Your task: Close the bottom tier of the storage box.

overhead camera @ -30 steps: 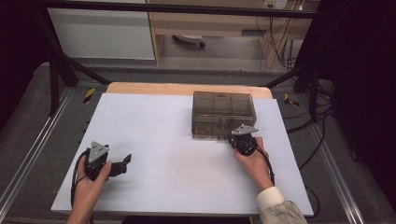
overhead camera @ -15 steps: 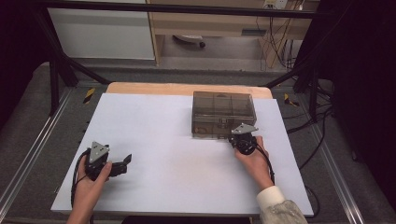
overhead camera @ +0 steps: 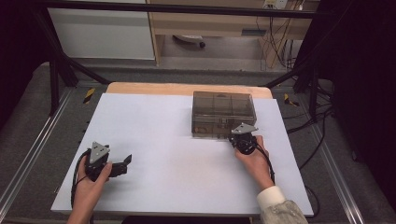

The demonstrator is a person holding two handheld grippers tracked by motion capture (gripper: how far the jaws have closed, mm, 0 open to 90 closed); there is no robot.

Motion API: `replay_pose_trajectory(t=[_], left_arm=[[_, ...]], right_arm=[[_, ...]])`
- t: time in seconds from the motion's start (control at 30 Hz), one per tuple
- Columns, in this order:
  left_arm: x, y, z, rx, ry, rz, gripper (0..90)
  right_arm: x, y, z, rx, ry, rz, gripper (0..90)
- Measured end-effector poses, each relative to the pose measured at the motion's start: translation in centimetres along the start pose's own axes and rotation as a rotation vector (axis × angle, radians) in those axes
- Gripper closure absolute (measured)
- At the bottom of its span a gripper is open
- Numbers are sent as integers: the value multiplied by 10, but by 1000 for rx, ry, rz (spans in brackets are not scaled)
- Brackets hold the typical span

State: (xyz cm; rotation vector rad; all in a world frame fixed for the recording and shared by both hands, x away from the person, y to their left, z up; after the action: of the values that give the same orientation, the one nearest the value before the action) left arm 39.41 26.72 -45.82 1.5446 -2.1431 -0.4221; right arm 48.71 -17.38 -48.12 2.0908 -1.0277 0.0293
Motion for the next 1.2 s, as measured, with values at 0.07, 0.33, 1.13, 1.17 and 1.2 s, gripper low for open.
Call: replay_pose_trajectory(t=[0.07,0.33,1.13,1.17,1.2], left_arm=[[0,0,0,-1,-1,0,47],[-1,0,0,-1,-1,-1,48],[0,1,0,-1,-5,-2,47],[0,0,0,-1,-5,-3,47],[0,0,0,-1,-5,-3,48]], right_arm=[[1,-1,0,2,7,2,900],[3,-5,-2,-1,7,4,900],[8,-9,-2,8,-17,15,900],[8,-9,-2,8,-21,15,900],[9,-9,-2,11,-23,15,900]])
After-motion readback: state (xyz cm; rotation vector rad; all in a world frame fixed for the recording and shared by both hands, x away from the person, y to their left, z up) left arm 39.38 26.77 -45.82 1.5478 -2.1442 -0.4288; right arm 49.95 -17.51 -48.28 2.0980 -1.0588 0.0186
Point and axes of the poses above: each handheld gripper's, and its own axes: y roughly backward along the jaws, z roughly out of its underside, x roughly to its right, the point moved 5 cm from there along -y, roughly forward along the jaws, and after that the axes turned 15 degrees about y, right-handed, at the moved point
